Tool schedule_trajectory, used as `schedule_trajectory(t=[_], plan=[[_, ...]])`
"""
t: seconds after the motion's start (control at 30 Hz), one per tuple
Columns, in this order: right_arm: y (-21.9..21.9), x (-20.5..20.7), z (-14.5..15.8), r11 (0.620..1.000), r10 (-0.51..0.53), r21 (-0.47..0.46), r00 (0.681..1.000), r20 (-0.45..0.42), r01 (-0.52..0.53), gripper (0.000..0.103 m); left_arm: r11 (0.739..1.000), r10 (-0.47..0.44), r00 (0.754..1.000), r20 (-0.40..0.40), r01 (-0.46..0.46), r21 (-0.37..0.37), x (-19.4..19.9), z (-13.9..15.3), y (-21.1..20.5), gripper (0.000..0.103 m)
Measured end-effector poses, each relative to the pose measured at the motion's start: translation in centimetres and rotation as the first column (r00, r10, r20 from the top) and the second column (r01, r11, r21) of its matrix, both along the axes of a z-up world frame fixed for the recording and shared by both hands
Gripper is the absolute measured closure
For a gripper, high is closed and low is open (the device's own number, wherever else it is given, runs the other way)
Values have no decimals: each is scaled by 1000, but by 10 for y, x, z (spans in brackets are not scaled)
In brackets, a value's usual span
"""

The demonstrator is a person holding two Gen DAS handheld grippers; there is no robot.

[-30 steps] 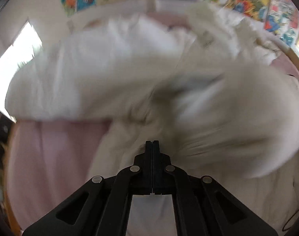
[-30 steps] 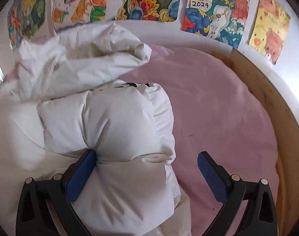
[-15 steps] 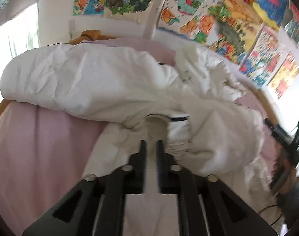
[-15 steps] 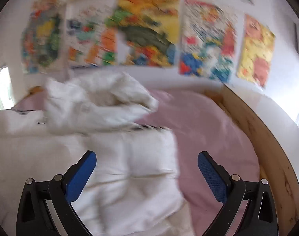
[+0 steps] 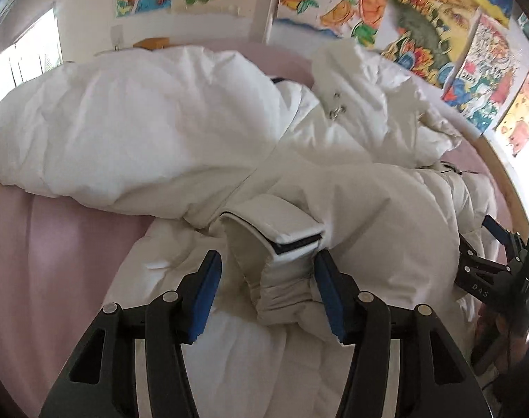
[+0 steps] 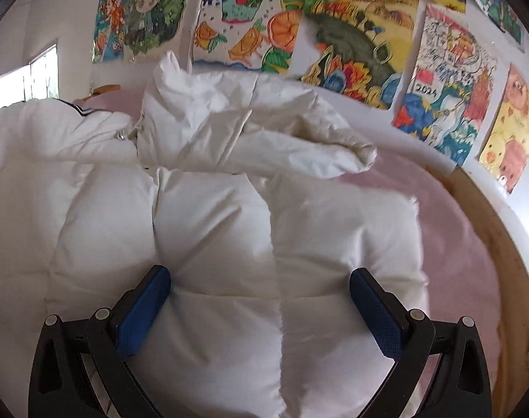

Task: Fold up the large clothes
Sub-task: 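Grasp the sleeve cuff with the left gripper and lift it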

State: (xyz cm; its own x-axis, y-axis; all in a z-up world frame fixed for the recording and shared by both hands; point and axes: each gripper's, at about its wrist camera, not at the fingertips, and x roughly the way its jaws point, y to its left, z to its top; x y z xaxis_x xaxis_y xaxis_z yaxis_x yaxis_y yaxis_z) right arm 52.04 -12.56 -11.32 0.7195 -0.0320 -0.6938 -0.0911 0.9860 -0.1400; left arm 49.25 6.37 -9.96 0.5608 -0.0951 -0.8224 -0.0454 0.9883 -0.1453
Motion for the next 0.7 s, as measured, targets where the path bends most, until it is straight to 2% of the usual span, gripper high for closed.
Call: schedule_trajectory(t=[0.1, 0.27, 0.4, 0.47, 0.57, 0.63, 0.67, 0.7], plan=[[5, 5, -10, 1000, -3, -25, 1000, -16, 2, 0, 1000, -5, 1000, -5, 5, 4, 5, -7, 1, 51], [-4, -4, 12, 1000, 15, 19, 1000, -3, -15, 0, 985, 8, 1000, 21, -4, -175, -18, 15, 35, 50], [-8, -21, 44, 998, 48, 41, 999, 20, -49, 0, 983, 57, 997, 49, -48, -177, -48, 41, 71, 35], [-7, -36, 64, 994, 95, 58, 995, 23, -96, 0, 979, 128, 990, 60, -116, -166, -64, 51, 100, 33], [-1, -61, 87, 985, 153, 79, 988, 25, -155, 0, 943, 291, 955, 64, -275, -187, -82, 54, 155, 23], [6, -81, 102, 977, 193, 85, 981, 27, -195, 0, 876, 448, 892, 59, -425, -229, -93, 51, 204, 23], [9, -89, 108, 974, 206, 87, 978, 21, -207, 0, 851, 489, 871, 55, -462, -250, -96, 50, 219, 23], [13, -99, 114, 971, 221, 91, 975, 9, -221, 0, 804, 553, 832, 47, -518, -293, -99, 46, 244, 23]])
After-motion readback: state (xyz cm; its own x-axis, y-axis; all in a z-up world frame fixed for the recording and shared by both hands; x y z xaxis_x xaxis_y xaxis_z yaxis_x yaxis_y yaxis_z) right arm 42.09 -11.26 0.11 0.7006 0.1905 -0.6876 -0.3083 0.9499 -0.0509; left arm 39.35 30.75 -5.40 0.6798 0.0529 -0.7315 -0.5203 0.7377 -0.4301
